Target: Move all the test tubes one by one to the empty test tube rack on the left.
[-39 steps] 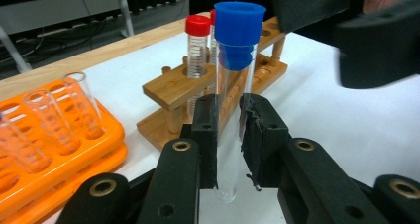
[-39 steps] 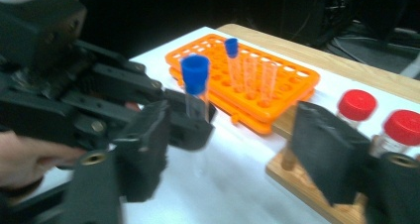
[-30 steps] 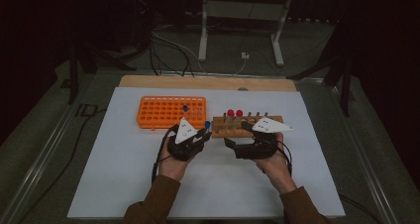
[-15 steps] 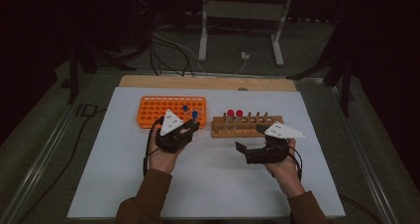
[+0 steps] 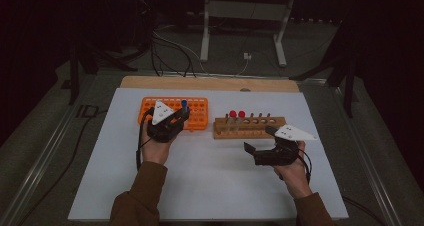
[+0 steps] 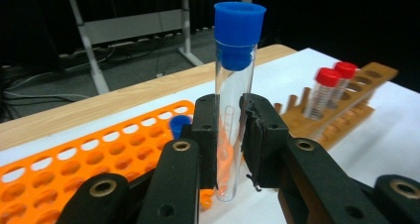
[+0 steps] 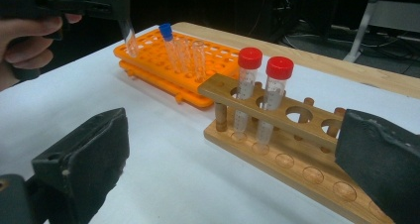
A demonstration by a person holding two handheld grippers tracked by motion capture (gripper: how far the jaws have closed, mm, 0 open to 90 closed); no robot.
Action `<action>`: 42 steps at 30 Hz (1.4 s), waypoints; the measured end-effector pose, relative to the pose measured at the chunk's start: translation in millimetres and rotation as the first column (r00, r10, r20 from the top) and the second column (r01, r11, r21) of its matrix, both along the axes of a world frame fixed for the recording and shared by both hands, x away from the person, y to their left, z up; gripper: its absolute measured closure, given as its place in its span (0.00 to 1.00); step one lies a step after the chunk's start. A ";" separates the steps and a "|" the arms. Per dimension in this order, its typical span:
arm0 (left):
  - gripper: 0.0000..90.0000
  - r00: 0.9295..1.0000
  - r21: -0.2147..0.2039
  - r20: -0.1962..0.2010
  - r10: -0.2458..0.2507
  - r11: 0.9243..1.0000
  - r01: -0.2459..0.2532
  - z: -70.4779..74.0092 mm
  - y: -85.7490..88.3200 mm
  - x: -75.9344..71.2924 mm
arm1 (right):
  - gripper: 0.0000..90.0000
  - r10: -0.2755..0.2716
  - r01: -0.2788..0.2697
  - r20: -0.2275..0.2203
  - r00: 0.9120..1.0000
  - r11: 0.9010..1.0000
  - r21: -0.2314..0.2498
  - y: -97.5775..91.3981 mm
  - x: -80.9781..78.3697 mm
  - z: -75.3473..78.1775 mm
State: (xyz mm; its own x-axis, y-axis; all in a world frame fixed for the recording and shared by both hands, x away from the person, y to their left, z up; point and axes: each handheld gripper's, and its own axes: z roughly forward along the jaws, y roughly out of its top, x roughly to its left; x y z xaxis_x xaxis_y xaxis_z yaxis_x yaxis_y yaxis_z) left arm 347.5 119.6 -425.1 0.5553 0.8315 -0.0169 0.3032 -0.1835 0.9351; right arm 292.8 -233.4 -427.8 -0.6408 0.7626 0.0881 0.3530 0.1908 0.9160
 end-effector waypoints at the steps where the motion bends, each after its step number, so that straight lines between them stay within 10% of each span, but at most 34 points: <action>1: 0.86 1.000 0.005 0.000 0.007 1.000 -0.007 -0.5 0.9 2.3 | 0.01 -0.001 0.001 0.000 1.000 1.000 0.000 -0.1 0.0 0.1; 42: 0.86 0.981 0.002 -0.107 0.163 0.986 -0.164 -48.8 -1.4 52.8 | 0.01 0.004 -0.004 -0.022 1.000 1.000 0.010 -0.7 0.8 -4.6</action>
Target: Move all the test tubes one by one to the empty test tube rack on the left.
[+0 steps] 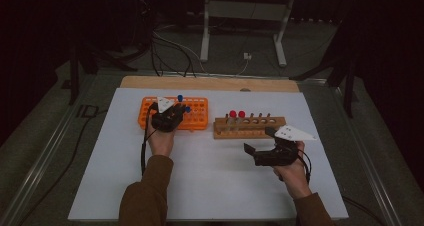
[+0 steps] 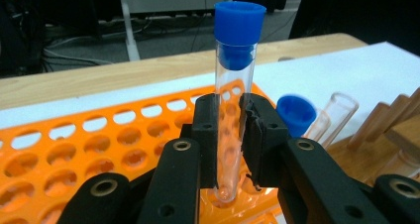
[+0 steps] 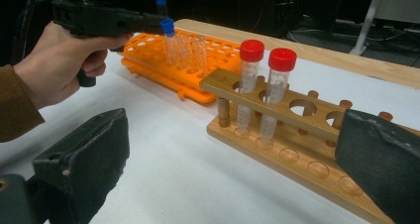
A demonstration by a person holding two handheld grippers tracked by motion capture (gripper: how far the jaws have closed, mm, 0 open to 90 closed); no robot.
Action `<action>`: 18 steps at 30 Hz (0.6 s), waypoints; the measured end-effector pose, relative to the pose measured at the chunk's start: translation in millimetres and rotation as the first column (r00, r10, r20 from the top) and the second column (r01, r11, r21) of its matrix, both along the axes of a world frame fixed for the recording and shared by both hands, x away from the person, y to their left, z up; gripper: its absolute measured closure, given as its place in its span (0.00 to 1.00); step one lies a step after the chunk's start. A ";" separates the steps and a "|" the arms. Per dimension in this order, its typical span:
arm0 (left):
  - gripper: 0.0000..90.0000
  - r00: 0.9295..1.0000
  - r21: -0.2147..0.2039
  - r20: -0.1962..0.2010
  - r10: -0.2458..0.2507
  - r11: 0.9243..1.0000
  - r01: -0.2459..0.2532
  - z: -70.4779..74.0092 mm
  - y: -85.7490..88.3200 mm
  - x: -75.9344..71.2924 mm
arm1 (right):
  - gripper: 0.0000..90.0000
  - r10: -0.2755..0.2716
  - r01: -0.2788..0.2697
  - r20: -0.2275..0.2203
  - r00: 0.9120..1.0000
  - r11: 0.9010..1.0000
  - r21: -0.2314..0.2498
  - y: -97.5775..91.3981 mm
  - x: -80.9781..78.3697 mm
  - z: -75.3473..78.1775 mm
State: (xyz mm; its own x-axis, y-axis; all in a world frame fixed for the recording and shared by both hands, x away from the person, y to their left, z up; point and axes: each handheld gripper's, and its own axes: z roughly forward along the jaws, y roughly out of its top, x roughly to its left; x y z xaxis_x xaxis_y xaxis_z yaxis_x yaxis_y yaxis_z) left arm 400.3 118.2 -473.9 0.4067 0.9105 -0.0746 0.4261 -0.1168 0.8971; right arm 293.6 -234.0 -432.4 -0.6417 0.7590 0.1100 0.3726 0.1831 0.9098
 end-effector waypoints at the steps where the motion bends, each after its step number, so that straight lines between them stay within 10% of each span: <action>1: 0.86 1.000 0.001 -0.006 0.004 1.000 -0.004 -2.3 -0.3 0.1 | 0.01 0.001 -0.001 -0.001 1.000 1.000 0.001 0.0 -0.1 -0.1; 18: 0.87 0.995 0.118 -0.093 -0.028 0.992 0.039 -22.3 -3.0 -1.3 | 0.01 0.015 -0.015 -0.006 1.000 1.000 -0.007 4.2 -0.5 -2.1</action>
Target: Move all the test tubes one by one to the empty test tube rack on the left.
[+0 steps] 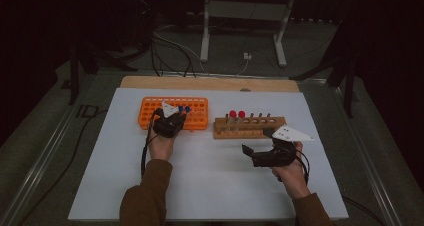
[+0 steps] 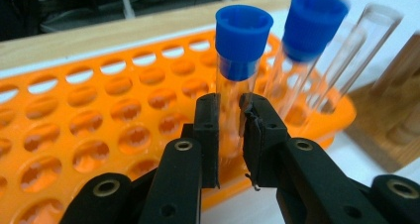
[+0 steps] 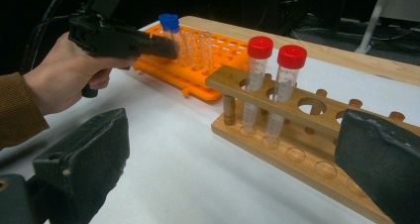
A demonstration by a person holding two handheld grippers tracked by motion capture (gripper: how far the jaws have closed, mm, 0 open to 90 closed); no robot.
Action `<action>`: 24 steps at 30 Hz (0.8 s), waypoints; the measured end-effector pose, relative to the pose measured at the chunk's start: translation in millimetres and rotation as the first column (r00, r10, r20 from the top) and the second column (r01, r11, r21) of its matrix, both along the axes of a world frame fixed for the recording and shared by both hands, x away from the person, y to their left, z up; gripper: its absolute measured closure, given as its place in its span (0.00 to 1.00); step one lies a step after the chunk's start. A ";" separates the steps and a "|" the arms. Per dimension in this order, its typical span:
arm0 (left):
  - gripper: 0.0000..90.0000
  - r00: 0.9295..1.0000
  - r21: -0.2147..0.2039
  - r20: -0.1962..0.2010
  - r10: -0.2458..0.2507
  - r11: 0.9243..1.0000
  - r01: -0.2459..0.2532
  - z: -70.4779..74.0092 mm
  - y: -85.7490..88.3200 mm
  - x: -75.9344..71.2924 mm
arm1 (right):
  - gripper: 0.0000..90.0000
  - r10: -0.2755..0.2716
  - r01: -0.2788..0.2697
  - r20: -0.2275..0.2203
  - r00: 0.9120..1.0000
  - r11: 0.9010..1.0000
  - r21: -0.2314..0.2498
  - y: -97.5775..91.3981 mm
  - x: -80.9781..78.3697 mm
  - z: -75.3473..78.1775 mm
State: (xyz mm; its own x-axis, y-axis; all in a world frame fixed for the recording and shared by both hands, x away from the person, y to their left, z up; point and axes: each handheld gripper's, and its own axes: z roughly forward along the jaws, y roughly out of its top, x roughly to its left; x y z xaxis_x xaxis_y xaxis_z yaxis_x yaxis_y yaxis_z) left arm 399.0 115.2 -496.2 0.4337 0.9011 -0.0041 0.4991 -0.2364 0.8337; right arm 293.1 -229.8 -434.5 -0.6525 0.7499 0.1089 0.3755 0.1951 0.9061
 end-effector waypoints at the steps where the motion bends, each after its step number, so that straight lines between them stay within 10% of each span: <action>1: 0.87 1.000 -0.001 0.001 0.001 1.000 -0.001 -0.1 -0.3 0.0 | 0.01 0.000 0.000 0.000 1.000 1.000 0.000 -0.1 0.1 -0.2; 24: 0.59 0.999 -0.152 -0.024 0.035 0.988 -0.039 7.7 18.4 -15.2 | 0.01 -0.005 0.005 -0.002 1.000 1.000 0.005 -1.8 0.7 -0.5</action>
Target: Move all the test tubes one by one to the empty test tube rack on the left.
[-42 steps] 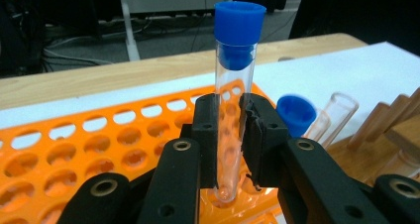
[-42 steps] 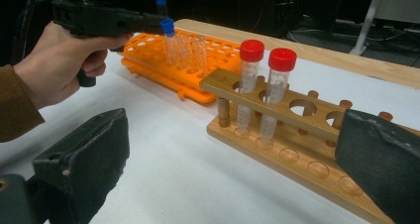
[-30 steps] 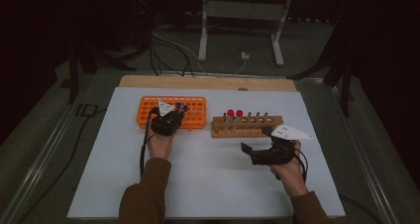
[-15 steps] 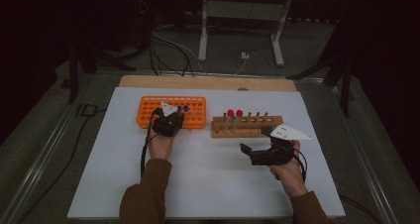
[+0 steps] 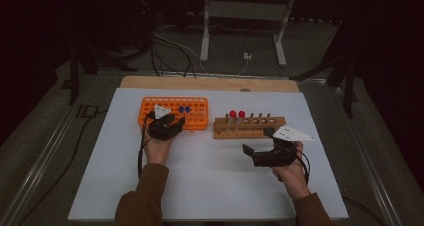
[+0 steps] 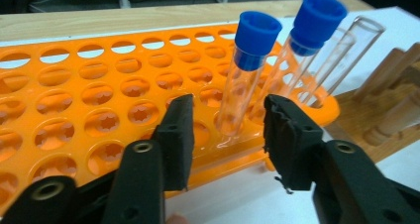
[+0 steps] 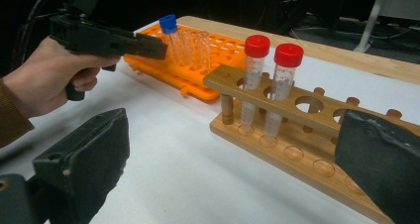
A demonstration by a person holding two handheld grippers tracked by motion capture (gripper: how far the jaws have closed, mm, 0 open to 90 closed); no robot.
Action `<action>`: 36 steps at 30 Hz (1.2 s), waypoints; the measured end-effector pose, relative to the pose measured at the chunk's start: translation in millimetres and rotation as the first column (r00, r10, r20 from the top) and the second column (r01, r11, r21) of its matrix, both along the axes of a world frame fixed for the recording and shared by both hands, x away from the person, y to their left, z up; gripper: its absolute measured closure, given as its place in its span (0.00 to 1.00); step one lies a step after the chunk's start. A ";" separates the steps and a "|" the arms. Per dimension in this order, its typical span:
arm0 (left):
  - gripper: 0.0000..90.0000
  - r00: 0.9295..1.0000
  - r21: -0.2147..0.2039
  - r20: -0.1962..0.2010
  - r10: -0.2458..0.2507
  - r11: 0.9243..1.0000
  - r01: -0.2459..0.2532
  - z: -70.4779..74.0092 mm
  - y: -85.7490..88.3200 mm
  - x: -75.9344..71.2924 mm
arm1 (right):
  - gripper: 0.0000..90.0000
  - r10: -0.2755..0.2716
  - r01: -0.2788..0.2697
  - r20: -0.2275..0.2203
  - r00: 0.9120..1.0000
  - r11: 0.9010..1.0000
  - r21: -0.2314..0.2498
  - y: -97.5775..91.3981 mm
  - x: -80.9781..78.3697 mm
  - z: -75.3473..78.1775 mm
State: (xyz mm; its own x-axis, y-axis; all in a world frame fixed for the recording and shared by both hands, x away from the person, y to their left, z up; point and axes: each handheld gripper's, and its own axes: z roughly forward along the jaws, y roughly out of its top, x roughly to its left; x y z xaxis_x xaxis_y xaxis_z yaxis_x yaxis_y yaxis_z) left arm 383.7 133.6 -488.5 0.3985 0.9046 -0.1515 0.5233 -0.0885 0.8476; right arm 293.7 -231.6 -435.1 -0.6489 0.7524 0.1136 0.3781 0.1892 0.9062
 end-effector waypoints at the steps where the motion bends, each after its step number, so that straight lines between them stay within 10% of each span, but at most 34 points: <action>1: 0.57 1.000 -0.012 -0.003 -0.003 1.000 0.003 1.0 1.5 -1.0 | 0.01 0.000 0.000 0.000 1.000 1.000 -0.001 0.0 0.1 -0.1; 22: 0.12 0.997 -0.095 0.069 -0.040 0.994 0.046 28.0 26.3 -48.4 | 0.01 -0.002 0.002 0.009 1.000 1.000 -0.010 3.0 4.2 2.4; 36: 0.01 0.989 -0.050 0.143 -0.031 0.998 0.039 33.3 50.8 -87.1 | 0.01 -0.022 0.023 0.025 0.999 1.000 -0.020 9.0 18.7 16.1</action>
State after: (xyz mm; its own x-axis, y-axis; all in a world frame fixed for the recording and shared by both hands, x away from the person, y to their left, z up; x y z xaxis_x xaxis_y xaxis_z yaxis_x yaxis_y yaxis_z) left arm 296.6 184.4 -455.2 0.4508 0.8819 -0.1378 0.3943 -0.0583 0.9171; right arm 312.4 -222.6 -419.0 -0.6343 0.7687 0.0824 0.3602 0.1996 0.9113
